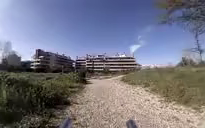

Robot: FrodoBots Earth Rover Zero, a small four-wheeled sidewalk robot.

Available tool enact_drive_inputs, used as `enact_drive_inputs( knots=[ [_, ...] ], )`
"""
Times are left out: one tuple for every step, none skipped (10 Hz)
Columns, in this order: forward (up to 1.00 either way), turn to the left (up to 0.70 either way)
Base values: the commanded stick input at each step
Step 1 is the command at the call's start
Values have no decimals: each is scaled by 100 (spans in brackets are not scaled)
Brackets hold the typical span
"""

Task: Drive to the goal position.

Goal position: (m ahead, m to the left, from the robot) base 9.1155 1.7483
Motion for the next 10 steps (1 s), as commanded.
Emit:
enact_drive_inputs(
  knots=[
    [50,0],
    [50,0],
    [50,0],
    [50,0],
    [50,0],
    [50,0],
    [50,0],
    [50,0],
    [50,0],
    [50,0]
  ],
)
